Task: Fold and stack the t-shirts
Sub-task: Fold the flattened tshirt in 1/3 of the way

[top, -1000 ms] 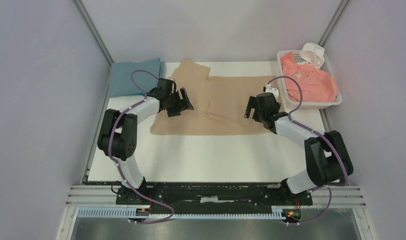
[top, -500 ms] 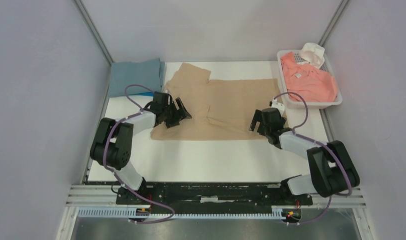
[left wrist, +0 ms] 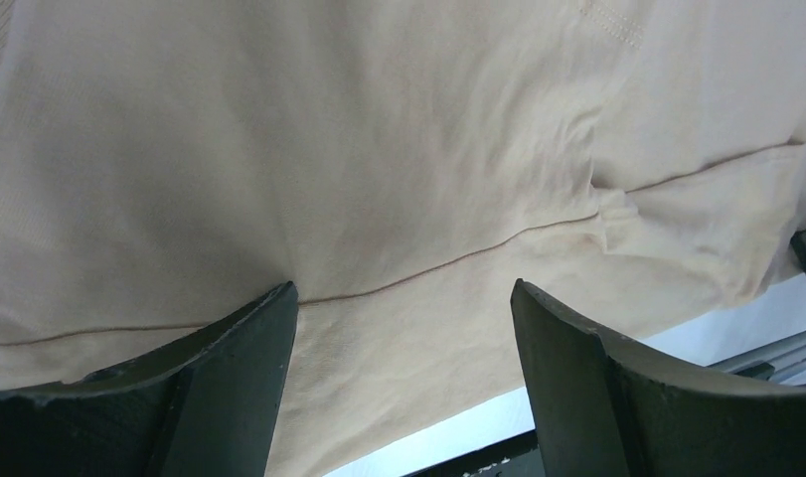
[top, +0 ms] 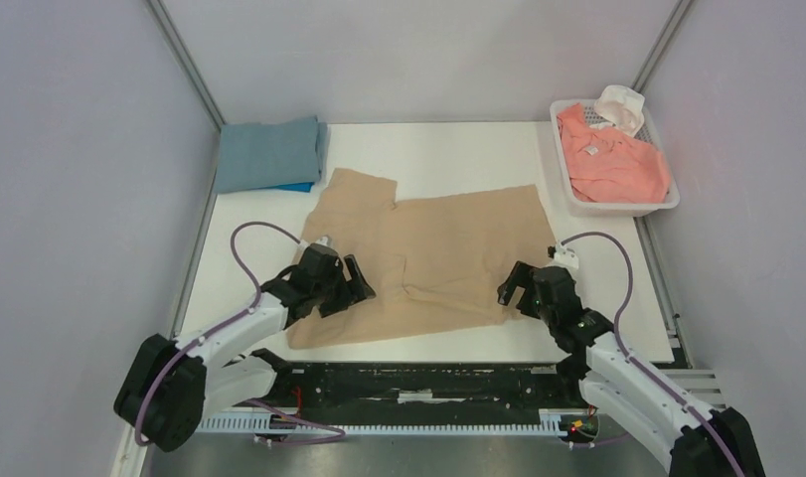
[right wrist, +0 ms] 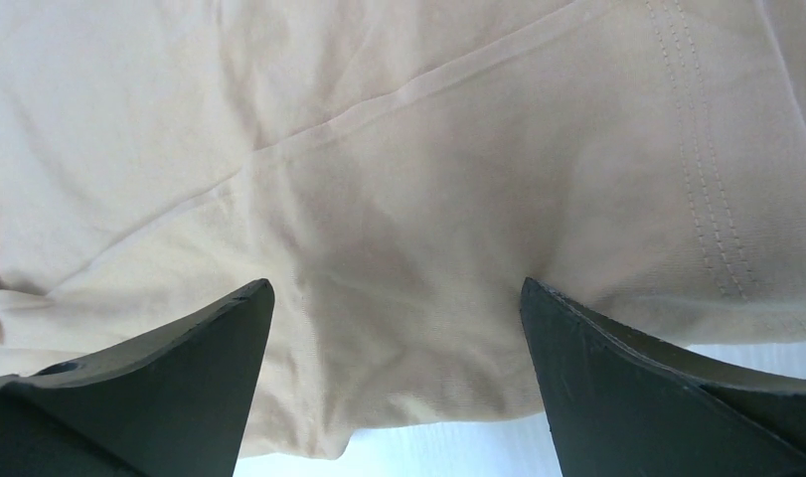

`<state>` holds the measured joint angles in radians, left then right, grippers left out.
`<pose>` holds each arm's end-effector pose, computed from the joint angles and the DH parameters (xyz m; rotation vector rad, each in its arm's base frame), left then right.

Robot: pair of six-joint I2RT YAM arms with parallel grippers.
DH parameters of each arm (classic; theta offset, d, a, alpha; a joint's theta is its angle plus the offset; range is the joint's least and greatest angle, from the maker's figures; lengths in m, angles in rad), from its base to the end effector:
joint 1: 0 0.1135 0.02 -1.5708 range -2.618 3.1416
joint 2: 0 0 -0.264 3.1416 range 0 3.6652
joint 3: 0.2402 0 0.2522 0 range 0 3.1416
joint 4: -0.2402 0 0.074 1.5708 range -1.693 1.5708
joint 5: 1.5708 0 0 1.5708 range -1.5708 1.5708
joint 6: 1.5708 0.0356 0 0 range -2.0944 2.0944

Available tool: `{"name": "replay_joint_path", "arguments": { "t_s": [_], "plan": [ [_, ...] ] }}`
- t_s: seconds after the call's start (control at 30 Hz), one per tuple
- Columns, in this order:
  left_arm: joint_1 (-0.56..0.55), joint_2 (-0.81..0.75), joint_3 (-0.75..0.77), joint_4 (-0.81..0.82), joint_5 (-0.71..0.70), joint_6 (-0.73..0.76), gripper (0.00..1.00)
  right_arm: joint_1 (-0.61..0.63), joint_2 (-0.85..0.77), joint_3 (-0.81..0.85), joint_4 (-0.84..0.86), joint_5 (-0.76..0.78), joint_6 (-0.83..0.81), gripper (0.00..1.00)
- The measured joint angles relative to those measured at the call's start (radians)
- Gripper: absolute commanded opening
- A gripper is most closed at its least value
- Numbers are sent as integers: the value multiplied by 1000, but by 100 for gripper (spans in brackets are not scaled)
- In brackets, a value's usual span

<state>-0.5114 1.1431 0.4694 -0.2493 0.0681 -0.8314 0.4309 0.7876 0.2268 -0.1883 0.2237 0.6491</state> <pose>0.1780 -0.1027 0.1605 -0.3860 2.5795 -0.6142 0.1420 0.0566 0.1471 0.3642 2.2862 0.2951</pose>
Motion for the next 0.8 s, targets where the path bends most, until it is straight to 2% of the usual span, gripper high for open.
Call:
{"name": "replay_joint_path", "arguments": {
  "t_s": [0.13,0.27,0.63,0.8],
  "plan": [
    [-12,-129,-58,-71,-38,-44,86,39,-144,-19,-136,-8,70,98],
    [-14,-175,-63,-140,-80,-52,86,70,-193,-17,-204,-13,106,98],
    [-18,-114,6,-229,-183,-51,87,157,-81,85,-363,-68,93,98],
    [-18,-143,40,-281,-194,-45,87,185,-63,152,-511,-54,82,98]
  ]
}}
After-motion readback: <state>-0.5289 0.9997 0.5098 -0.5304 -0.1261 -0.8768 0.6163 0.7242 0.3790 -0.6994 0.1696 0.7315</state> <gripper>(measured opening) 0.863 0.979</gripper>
